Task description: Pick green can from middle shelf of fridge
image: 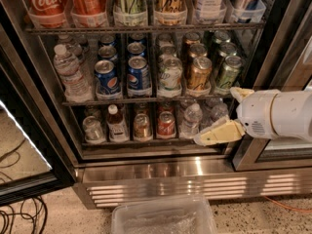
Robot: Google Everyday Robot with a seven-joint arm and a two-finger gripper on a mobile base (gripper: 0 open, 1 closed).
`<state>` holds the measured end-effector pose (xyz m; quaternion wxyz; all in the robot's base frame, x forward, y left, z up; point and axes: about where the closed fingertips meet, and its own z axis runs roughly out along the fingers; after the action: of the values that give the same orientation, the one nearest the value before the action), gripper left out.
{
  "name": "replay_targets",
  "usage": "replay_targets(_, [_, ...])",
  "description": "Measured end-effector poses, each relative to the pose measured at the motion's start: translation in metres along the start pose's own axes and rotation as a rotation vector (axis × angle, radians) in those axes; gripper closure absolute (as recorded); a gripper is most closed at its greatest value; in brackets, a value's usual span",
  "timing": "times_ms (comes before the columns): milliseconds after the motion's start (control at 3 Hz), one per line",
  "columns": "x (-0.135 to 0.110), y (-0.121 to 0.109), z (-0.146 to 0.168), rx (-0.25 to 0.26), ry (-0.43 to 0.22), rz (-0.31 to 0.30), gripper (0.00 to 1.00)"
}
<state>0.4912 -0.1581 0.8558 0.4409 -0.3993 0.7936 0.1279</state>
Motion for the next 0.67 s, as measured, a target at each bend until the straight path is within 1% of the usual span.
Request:
replay_targets(333, [0.000, 0.000, 0.002, -0.001, -0.006, 0.002, 0.00])
replay_targets(667, [0.004, -0.011, 0.007, 0.044, -0.051, 0.029, 0.00])
